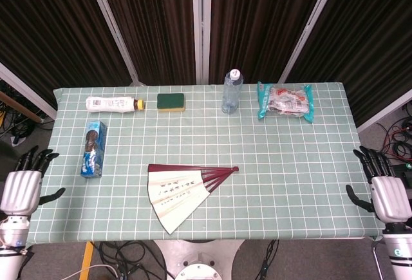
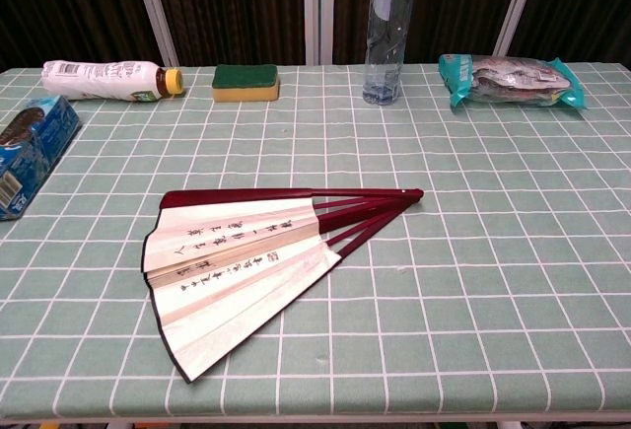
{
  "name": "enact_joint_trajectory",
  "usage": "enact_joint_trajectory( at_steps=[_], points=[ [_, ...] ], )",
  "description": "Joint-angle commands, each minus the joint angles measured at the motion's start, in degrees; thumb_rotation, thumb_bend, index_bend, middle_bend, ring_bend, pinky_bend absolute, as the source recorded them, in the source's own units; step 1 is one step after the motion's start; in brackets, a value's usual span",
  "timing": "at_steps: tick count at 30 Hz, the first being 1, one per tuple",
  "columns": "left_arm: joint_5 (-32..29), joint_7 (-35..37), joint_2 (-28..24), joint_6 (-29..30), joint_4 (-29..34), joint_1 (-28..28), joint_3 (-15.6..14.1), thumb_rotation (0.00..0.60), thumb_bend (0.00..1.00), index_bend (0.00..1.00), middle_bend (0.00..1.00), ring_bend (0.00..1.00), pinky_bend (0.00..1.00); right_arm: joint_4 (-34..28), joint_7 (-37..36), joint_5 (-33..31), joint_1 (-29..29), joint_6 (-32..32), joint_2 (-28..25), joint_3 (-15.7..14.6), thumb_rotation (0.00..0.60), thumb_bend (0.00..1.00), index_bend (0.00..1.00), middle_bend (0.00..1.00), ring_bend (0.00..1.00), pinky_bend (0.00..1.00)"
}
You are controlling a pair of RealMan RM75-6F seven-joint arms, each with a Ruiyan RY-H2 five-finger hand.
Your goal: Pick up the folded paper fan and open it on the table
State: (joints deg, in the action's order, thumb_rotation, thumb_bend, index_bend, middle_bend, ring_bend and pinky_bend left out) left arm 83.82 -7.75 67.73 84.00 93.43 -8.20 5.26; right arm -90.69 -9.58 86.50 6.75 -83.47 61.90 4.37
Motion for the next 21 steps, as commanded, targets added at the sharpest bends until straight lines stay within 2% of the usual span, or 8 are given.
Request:
enact_joint_trajectory(
  at_steps=[1,3,7,13,16,21],
  points=[
    [3.2,5.6,-2.5,-5.4,1.7,-5.5,2.1,0.600,0.00,0.24,0.18,0.07,0.15,0.4,-0.5,0.4,0.6,0.5,-0.4,0.2,0.600,0.28,0.07,0.03,0.00,0.00],
    [4.0,9.1,-3.1,-9.0,2.3,-8.9,3.3,0.600,0.00,0.27,0.18,0.08,0.15,0.7,-0.9,0.7,1.0,0.6,-0.6,0.5,0.600,0.28,0.07,0.03,0.00,0.00],
    [3.4,12.8,-2.8,-18.9,3.1,-17.2,5.9,0.600,0.02,0.30,0.25,0.20,0.16,1.1,-1.6,1.3,1.5,0.5,-0.9,0.9,0.600,0.28,0.07,0.03,0.00,0.00],
    [-3.2,13.7,2.9,-35.1,0.9,-29.0,8.7,0.600,0.12,0.34,0.32,0.27,0.25,1.3,-1.9,1.6,2.2,1.2,-1.5,0.9,0.600,0.28,0.07,0.03,0.00,0.00],
    [-6.9,12.4,6.5,-41.9,-1.5,-34.1,9.1,0.600,0.14,0.34,0.33,0.28,0.25,1.2,-2.1,1.6,2.3,1.4,-1.7,0.9,0.600,0.28,0.07,0.03,0.00,0.00],
    [-13.3,6.6,12.0,-48.9,-5.6,-40.4,8.4,0.600,0.15,0.34,0.33,0.28,0.26,1.5,-2.3,0.8,2.4,2.0,-2.0,0.8,0.600,0.28,0.07,0.03,0.00,0.00]
  ],
)
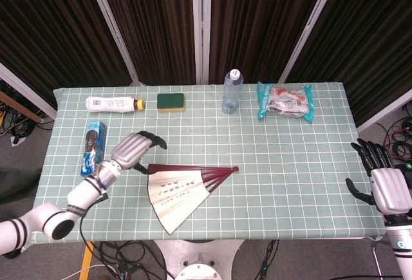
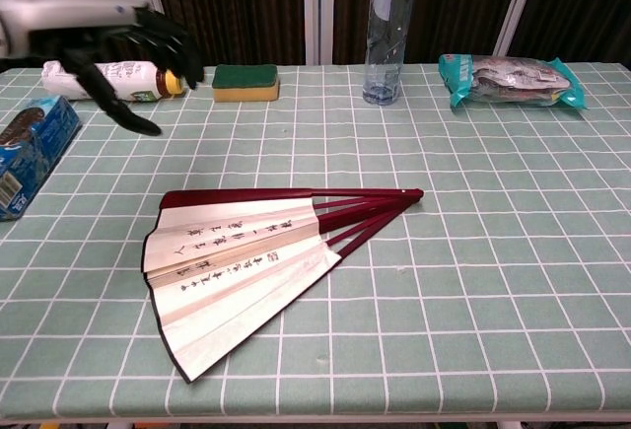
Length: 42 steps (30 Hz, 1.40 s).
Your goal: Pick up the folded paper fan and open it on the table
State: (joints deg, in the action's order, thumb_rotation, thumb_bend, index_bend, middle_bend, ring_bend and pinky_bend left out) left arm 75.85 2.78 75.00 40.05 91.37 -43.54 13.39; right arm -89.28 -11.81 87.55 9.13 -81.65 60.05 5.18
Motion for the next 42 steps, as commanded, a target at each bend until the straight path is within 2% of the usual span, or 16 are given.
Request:
enact_joint_trajectory(
  at_steps=[1,10,16,25,33,39,42],
  points=[
    [-7.2,-5.5,6.2,-5.9,-4.7,-6.3,0.1,0.600,0.15,0.34,0.33,0.28,0.26,0.1,-0.1,-0.4,0.1,0.4,-0.2,0.0,0.600,0.28,0.07,0.03,0.00,0.00],
    [-20.7,-14.3,14.7,-9.1,-13.4,-13.6,-2.5,0.600,0.20,0.35,0.37,0.31,0.26,0.3,-0.3,-1.0,0.2,0.8,-0.3,0.0,0.600,0.28,0.07,0.03,0.00,0.00],
    [-27.4,-19.9,17.0,-8.2,-14.8,-17.3,-5.1,0.600,0.26,0.35,0.38,0.35,0.33,0.5,-0.5,-1.3,0.1,1.1,-0.1,-0.2,0.600,0.28,0.07,0.03,0.00,0.00],
    [-35.3,-27.4,20.2,-4.2,-15.7,-21.4,-8.0,0.600,0.27,0.35,0.39,0.36,0.36,0.9,-1.0,-1.8,-0.4,0.8,-0.2,-0.4,0.600,0.28,0.07,0.03,0.00,0.00],
    [-40.2,-31.5,21.2,-2.5,-15.7,-23.6,-9.7,0.600,0.28,0.35,0.40,0.38,0.38,1.3,-1.6,-2.2,-0.8,0.7,-0.3,-0.5,0.600,0.28,0.07,0.03,0.00,0.00],
    [-40.8,-33.1,22.4,-1.2,-15.4,-24.2,-10.8,0.600,0.29,0.38,0.42,0.42,0.45,2.0,-2.4,-2.9,-1.1,1.0,0.2,-0.5,0.600,0.28,0.07,0.03,0.00,0.00],
    [-40.6,-33.5,22.9,-0.7,-15.8,-24.3,-11.1,0.600,0.29,0.38,0.42,0.42,0.46,2.1,-2.7,-2.9,-1.2,1.0,0.3,-0.5,0.600,0.28,0.07,0.03,0.00,0.00]
  ],
)
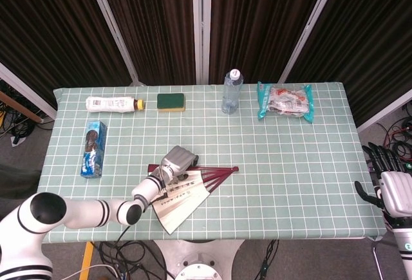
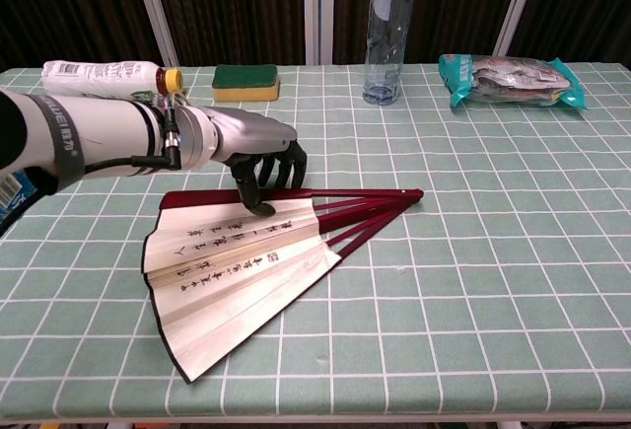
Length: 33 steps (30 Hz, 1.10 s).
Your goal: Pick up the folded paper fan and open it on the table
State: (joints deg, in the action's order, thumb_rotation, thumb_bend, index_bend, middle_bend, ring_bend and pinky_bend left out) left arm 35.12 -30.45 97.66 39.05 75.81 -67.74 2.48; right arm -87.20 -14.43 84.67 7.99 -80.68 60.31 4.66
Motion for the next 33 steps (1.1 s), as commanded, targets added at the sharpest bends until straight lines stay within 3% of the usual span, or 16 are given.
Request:
enact_joint_trajectory(
  at_steps=[1,11,17,21,29,33],
  points=[
    [0.3,-0.6,0.5,0.5,-0.4,-0.1,-0.4,0.600,0.29,0.38,0.42,0.42,0.46,0.1,-0.1,0.0,-0.1,-0.1,0.0,0.0,0.600,0.28,0.07,0.03,0.00,0.00],
    [1.1,-0.8,0.9,0.8,-1.0,0.4,-0.9,0.600,0.33,0.48,0.51,0.50,0.53,0.0,-0.2,-0.2,-0.5,-0.5,0.0,0.1,0.600,0.28,0.07,0.03,0.00,0.00],
    [4.0,2.2,0.0,1.5,0.3,2.1,0.1,0.600,0.34,0.59,0.62,0.61,0.65,-0.1,-0.3,0.0,-0.6,-0.7,0.0,0.1,0.600,0.28,0.07,0.03,0.00,0.00],
    [6.8,4.3,-1.8,2.1,1.9,3.4,0.7,0.600,0.34,0.62,0.66,0.64,0.68,-0.1,-0.8,0.3,-0.5,-0.7,-0.1,0.2,0.600,0.28,0.07,0.03,0.00,0.00],
    [17.1,16.5,-11.9,7.5,12.4,10.1,4.6,0.600,0.35,0.65,0.69,0.67,0.70,-0.3,-5.0,1.6,1.3,2.5,-1.2,-0.2,0.600,0.28,0.07,0.04,0.00,0.00],
    [24.5,27.5,-17.0,11.3,17.3,15.2,7.1,0.600,0.36,0.65,0.69,0.67,0.71,-1.3,-14.3,5.1,4.5,7.3,-2.1,-1.7,0.600,0.28,0.07,0.06,0.00,0.00]
  ],
)
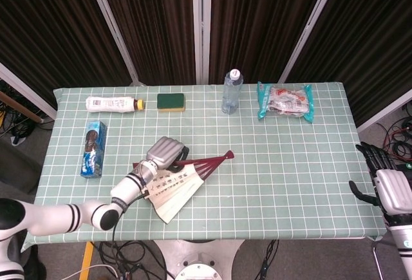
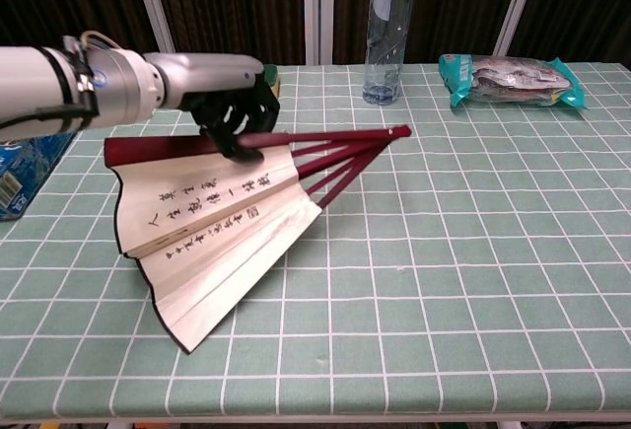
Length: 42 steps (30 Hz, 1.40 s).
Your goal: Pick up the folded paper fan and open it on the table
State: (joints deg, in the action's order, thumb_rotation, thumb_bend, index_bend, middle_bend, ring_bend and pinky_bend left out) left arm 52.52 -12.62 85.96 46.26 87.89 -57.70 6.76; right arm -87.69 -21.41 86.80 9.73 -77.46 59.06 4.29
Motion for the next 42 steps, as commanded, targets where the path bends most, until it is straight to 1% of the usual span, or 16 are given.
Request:
enact_joint_trajectory(
  at_steps=[1,3,6,11,15,20,25,34,39,42],
  points=[
    [8.7,12.2,-6.1,5.0,5.9,6.2,3.3,0.600,0.36,0.65,0.69,0.67,0.71,-0.8,-9.4,3.9,3.6,5.3,-1.0,-1.6,0.600,0.28,0.07,0.07,0.00,0.00],
    [12.7,17.9,-7.5,7.5,7.3,8.5,4.2,0.600,0.37,0.65,0.69,0.67,0.71,-0.7,-13.8,5.8,5.8,7.8,-0.8,-2.2,0.600,0.28,0.07,0.07,0.00,0.00],
    [17.7,24.5,-8.4,11.7,7.9,11.3,5.1,0.600,0.37,0.65,0.69,0.67,0.71,-1.1,-20.7,8.5,9.1,10.8,-0.5,-2.9,0.600,0.28,0.06,0.08,0.00,0.00],
    [23.0,32.6,-9.3,17.1,8.7,14.1,6.6,0.600,0.37,0.65,0.69,0.67,0.71,-2.4,-29.7,12.4,15.2,15.9,-0.4,-3.8,0.600,0.28,0.07,0.11,0.00,0.00],
    [25.7,36.2,-10.3,20.4,10.0,15.6,7.8,0.600,0.37,0.65,0.69,0.67,0.71,-3.1,-34.3,12.3,20.2,20.0,0.0,-3.0,0.600,0.26,0.11,0.13,0.00,0.00],
    [26.0,37.6,-11.2,21.4,11.6,16.2,9.1,0.600,0.37,0.65,0.69,0.67,0.71,-3.7,-36.3,9.4,25.5,25.0,1.8,-0.7,0.600,0.26,0.12,0.13,0.00,0.00],
    [25.9,34.9,-10.5,22.3,11.9,16.2,9.8,0.600,0.37,0.65,0.69,0.67,0.71,-4.2,-41.5,8.4,31.4,29.9,4.1,0.9,0.600,0.26,0.13,0.13,0.00,0.00],
    [27.2,32.2,-9.1,22.0,13.2,15.1,10.3,0.600,0.37,0.65,0.69,0.67,0.71,-3.4,-45.6,4.6,40.2,37.0,8.6,4.2,0.600,0.26,0.15,0.13,0.00,0.00],
    [27.0,31.1,-8.3,21.8,13.2,14.6,10.8,0.600,0.37,0.65,0.69,0.67,0.71,-3.3,-47.0,3.7,43.5,39.2,10.4,5.2,0.600,0.26,0.15,0.13,0.00,0.00],
    [26.6,31.3,-8.3,21.3,13.0,14.1,11.4,0.600,0.37,0.65,0.69,0.67,0.71,-2.8,-46.6,3.0,44.9,39.7,11.3,5.6,0.600,0.27,0.15,0.13,0.00,0.00]
  ],
)
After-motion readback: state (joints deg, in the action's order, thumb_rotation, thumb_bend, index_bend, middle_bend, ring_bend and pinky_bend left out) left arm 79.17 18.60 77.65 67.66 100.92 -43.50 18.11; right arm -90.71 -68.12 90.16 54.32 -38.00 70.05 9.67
